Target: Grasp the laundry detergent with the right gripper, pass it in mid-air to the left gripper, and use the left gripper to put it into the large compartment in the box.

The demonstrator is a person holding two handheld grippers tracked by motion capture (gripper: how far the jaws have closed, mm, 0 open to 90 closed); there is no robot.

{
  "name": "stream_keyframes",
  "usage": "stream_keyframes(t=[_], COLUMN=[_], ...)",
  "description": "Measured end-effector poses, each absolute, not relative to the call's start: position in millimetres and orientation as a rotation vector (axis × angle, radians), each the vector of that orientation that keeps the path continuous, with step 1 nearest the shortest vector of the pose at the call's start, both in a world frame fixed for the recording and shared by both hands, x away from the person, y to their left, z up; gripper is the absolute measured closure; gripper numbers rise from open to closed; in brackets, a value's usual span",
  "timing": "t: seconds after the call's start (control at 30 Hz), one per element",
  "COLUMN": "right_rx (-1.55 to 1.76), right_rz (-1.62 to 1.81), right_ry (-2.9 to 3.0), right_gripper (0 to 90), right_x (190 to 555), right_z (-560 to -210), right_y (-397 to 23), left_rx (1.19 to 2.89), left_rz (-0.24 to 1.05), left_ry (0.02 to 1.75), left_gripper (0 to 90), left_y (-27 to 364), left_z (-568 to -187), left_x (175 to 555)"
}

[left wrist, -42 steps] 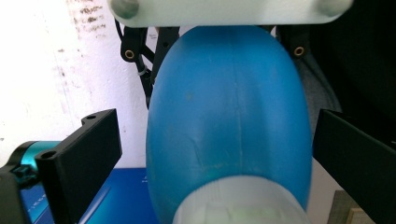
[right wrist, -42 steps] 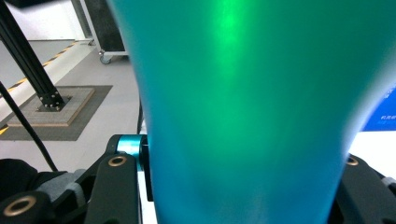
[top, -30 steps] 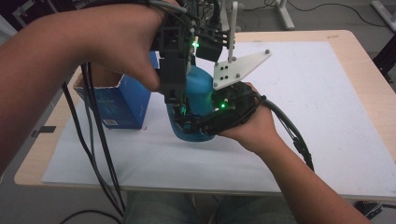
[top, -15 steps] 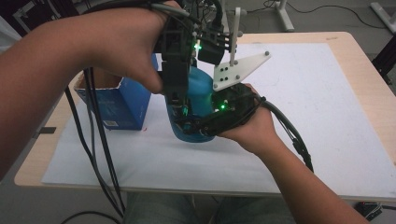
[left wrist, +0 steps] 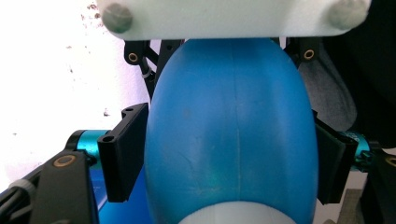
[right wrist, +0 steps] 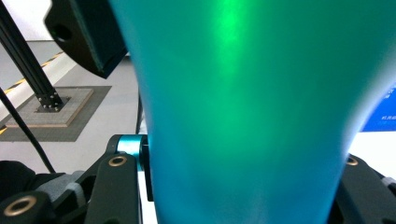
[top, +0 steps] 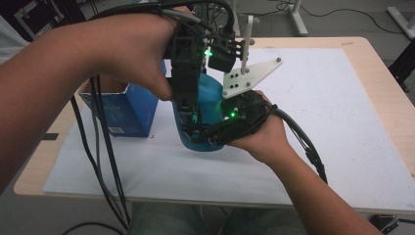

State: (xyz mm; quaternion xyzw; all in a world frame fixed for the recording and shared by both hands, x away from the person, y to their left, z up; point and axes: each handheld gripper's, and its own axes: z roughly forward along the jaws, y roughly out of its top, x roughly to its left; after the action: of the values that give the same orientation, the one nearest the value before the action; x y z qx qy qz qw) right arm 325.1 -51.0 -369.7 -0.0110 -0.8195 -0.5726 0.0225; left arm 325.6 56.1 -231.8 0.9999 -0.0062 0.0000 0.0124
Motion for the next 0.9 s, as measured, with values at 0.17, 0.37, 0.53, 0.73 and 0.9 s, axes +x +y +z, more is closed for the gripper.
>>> stream_keyframes(t=[0.17, 0.37, 0.53, 0.73, 0.9], right_rx=[-0.034, -0.034, -0.031, -0.03, -0.03], right_rz=[-1.77, -1.774, -1.778, -1.778, -1.78], right_ry=[-2.537, -2.54, -2.538, -2.537, -2.54], right_gripper=[45.5, 45.5, 45.6, 45.6, 45.6], right_x=[324.9, 325.0, 324.9, 324.5, 324.3], right_z=[-369.9, -369.9, -369.7, -369.4, -369.5], right_y=[-50.7, -50.9, -51.1, -51.2, -51.1], left_rx=[3.119, 3.112, 3.111, 3.109, 3.1], left_rz=[0.0, 0.003, 0.006, 0.018, 0.005], left_ry=[-0.027, -0.022, -0.022, -0.027, -0.025], left_gripper=[27.0, 28.5, 28.6, 28.7, 38.1], left_y=[55.8, 55.9, 55.7, 55.5, 55.7], left_z=[-231.9, -232.2, -231.4, -231.0, -230.1], left_x=[325.5, 325.2, 324.7, 324.2, 323.7])
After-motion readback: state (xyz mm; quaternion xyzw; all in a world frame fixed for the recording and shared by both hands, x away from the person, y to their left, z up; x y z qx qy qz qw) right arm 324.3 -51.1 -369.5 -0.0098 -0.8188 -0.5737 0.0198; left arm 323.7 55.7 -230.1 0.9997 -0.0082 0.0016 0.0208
